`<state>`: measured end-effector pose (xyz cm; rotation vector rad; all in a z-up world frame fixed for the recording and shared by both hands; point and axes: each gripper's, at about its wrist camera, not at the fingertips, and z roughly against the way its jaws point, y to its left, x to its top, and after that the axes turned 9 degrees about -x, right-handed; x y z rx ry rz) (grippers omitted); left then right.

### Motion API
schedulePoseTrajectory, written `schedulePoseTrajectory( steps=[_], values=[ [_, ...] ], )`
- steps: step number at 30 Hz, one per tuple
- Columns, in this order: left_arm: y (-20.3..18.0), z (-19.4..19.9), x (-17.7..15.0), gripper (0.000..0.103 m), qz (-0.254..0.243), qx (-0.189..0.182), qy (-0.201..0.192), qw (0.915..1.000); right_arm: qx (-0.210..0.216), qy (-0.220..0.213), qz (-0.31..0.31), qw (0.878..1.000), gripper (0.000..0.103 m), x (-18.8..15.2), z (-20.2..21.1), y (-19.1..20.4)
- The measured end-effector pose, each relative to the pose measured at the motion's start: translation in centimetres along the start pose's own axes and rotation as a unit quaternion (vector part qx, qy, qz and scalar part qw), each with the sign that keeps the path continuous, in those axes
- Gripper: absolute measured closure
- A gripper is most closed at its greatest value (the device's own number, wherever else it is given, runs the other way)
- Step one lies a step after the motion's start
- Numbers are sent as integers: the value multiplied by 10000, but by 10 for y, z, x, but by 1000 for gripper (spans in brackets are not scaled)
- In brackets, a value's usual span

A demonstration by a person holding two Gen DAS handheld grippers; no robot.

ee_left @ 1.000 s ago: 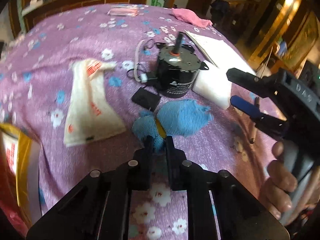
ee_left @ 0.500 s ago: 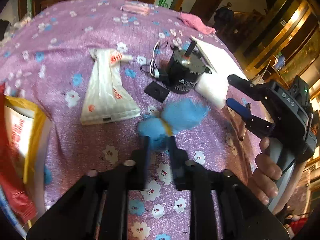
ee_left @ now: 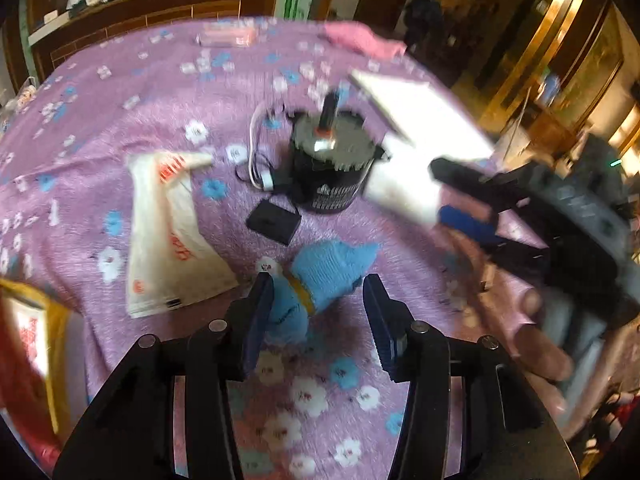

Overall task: Organize soft objects
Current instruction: 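Lift the blue cloth with the left tool while the right tool grasps the white foam sheet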

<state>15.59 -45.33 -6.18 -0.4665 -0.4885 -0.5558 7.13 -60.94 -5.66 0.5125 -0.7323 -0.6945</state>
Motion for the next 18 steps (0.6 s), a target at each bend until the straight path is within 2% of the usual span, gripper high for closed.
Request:
schedulePoseTrajectory(
  steps=[2, 4, 6, 10, 15, 17, 18],
  values=[
    [-1, -2, -2, 76, -97, 248, -93, 9996, -114, 26, 73, 9999, 39, -1, -2, 2],
    [3, 6, -6, 84, -43, 162, -115, 9998, -212, 7, 190, 9996, 39, -2, -3, 6],
    [9, 21, -12, 90, 58, 51, -182, 9998, -487, -48, 414, 9979, 39, -2, -6, 13],
    [30, 57, -27, 91, 453, -407, -381, 9974, -815, -124, 561, 9950, 39, 6, -12, 18],
    [47, 88, -46, 91, 846, -756, -512, 9922, -1387, -69, 828, 9868, 40, 20, -31, 28],
    [50, 95, -52, 91, 891, -747, -564, 9916, -1890, -230, 1159, 9748, 51, 13, -35, 37],
    [51, 97, -54, 91, 917, -768, -582, 9911, -2101, -330, 1306, 9684, 63, 10, -36, 39]
  ],
)
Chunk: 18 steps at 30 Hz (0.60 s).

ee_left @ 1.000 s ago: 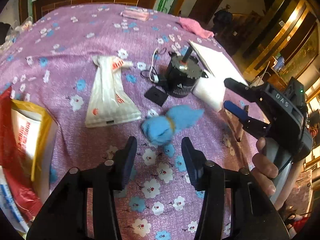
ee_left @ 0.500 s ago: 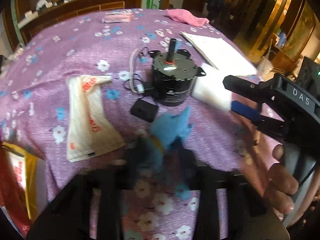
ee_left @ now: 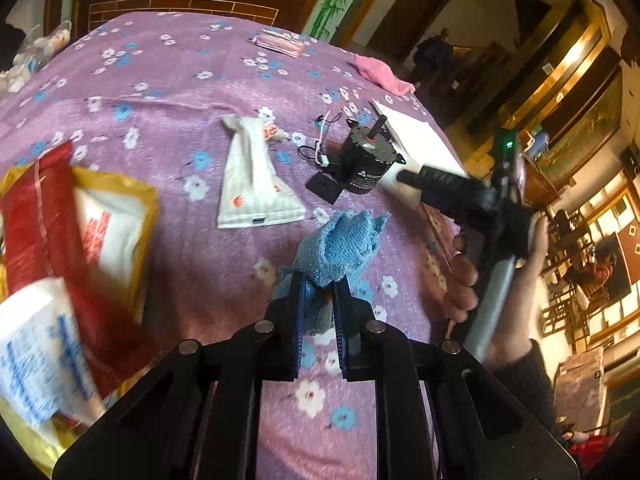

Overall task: Organize soft objects
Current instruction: 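Lift the blue cloth with the left tool while the right tool grasps the white foam sheet, then carry the blue cloth and foam sheet into the foam box and open both tools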

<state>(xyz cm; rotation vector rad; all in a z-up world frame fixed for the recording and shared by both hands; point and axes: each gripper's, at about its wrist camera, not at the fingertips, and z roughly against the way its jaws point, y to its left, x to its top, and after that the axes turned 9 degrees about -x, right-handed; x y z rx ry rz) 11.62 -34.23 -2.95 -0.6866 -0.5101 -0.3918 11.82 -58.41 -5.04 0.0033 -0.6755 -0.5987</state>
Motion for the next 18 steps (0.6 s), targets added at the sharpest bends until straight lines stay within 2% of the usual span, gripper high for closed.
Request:
schedulePoseTrajectory(
  steps=[3, 6, 13, 18],
  values=[
    [4, 7, -4, 91, 88, -54, -14, 9999, -55, -128, -2, 9999, 71, -4, 2, -2],
    [4, 15, -4, 91, 100, -110, -49, 9999, 221, -256, -289, 9990, 89, -5, 20, -19],
    [-1, 32, -18, 91, 87, -317, -96, 9994, 917, -560, -670, 9920, 93, -47, 104, -44],
    [-6, 47, -26, 91, 99, -410, -74, 9991, 1523, -440, -630, 9853, 93, -99, 154, -37]
  ],
)
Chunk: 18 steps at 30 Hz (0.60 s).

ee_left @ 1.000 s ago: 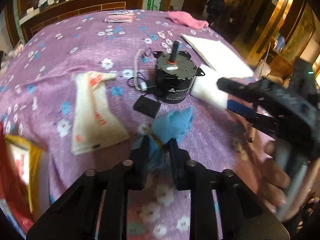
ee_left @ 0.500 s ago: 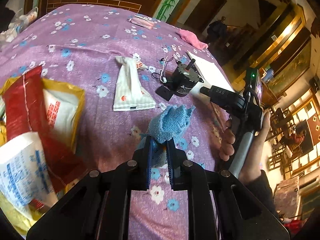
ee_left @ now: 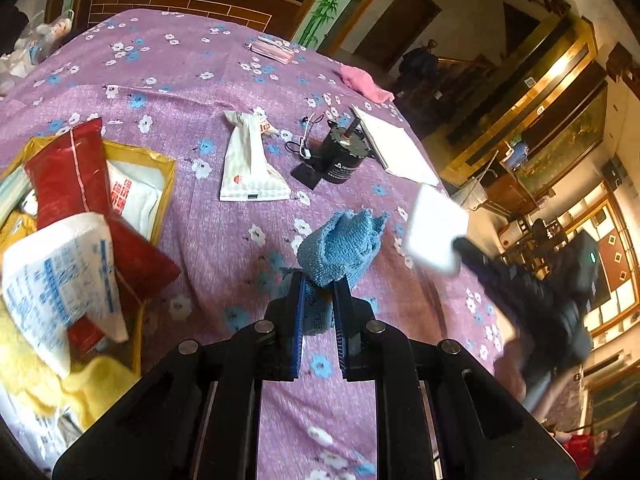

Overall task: Organize soft objects
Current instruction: 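Carry the blue cloth and foam sheet into the foam box and open both tools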

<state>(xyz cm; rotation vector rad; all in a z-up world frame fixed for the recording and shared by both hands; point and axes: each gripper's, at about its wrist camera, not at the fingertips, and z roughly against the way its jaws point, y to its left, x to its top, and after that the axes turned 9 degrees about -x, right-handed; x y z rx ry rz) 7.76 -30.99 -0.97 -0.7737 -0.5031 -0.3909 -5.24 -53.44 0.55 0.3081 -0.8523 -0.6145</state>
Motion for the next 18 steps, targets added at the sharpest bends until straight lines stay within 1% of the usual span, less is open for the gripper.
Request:
schedulePoseTrajectory(
  steps=[3, 6, 9, 11, 14, 18],
  values=[
    [-4, 17, -2, 91, -52, 72, -54, 9999, 344, 142, 94, 9993, 93, -21, 8, 21],
    [0, 44, -10, 91, 44, 92, -228, 9997, 498, 335, 380, 9975, 93, -37, 3, 50],
    [7, 69, -19, 91, 157, 142, -415, 9989, 684, 552, 502, 9949, 93, -52, -3, 69],
    [11, 83, -24, 91, 251, 128, -515, 9983, 734, 569, 637, 9936, 92, -61, -2, 81],
    [15, 103, -28, 91, 325, 163, -665, 9971, 824, 616, 733, 9920, 93, -68, -2, 93],
    [18, 124, -29, 91, 372, 125, -857, 9955, 906, 650, 821, 9904, 93, -68, -4, 102]
  ],
)
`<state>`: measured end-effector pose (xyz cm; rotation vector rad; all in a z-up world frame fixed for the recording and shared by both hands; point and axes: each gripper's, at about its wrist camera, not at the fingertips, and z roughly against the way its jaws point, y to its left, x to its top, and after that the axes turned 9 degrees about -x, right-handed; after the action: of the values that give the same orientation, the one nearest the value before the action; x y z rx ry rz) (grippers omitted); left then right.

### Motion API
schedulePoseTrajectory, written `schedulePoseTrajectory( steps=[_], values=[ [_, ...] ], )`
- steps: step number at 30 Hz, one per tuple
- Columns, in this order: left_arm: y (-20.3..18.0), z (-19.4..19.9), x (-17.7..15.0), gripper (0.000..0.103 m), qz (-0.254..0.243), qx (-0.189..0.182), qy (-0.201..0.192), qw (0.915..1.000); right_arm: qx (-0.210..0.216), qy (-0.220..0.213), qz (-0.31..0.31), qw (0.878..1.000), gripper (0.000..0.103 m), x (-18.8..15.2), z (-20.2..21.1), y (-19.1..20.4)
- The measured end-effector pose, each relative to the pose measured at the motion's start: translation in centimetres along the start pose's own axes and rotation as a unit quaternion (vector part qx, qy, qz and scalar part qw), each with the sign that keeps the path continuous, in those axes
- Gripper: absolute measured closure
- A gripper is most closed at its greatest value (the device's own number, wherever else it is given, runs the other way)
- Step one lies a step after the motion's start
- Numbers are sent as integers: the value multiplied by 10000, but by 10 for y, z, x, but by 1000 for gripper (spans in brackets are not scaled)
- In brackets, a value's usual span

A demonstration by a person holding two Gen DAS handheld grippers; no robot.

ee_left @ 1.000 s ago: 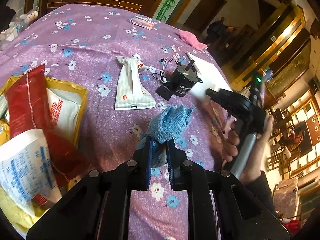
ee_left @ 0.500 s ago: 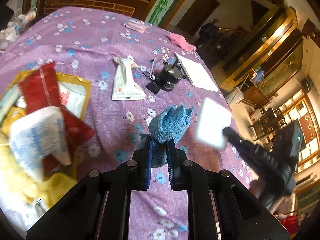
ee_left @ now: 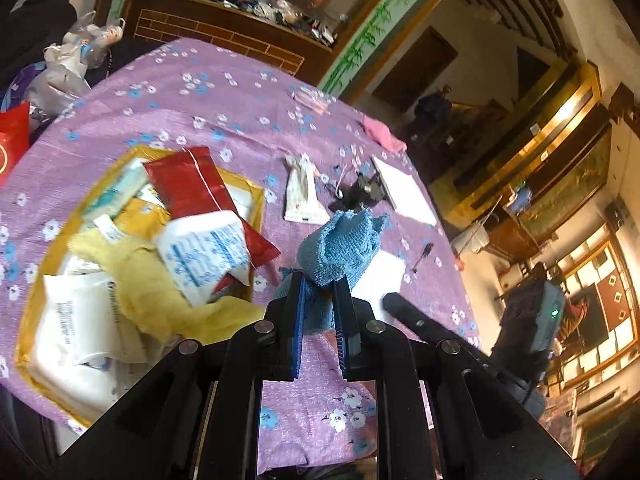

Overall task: Organize soft objects
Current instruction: 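Carry the blue cloth and foam sheet into the foam box and open both tools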

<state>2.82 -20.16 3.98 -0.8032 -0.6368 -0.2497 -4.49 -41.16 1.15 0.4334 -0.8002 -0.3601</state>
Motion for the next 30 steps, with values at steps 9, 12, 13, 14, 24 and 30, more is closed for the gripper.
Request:
schedulePoseTrajectory(
  steps=[9, 12, 13, 14, 24, 30],
  values=[
    [27, 29, 9, 90, 204, 133, -374, 9990, 149, -69, 105, 9998, 92, -2, -5, 18],
    [45, 39, 16, 90, 361, 252, -510, 9977, 283, 64, 112, 9995, 93, -1, -17, 25],
    [52, 44, 18, 90, 422, 301, -574, 9970, 334, 100, 124, 9993, 93, -1, -22, 29],
    [58, 47, 21, 90, 458, 355, -621, 9964, 365, 119, 144, 9992, 93, 0, -26, 33],
    [114, 31, 51, 90, 672, 759, -597, 9931, 429, 185, 555, 9974, 93, 33, -71, 87],
    [143, -14, 66, 90, 667, 1078, -226, 9917, -12, 377, 779, 9962, 92, 41, -117, 110]
  ],
)
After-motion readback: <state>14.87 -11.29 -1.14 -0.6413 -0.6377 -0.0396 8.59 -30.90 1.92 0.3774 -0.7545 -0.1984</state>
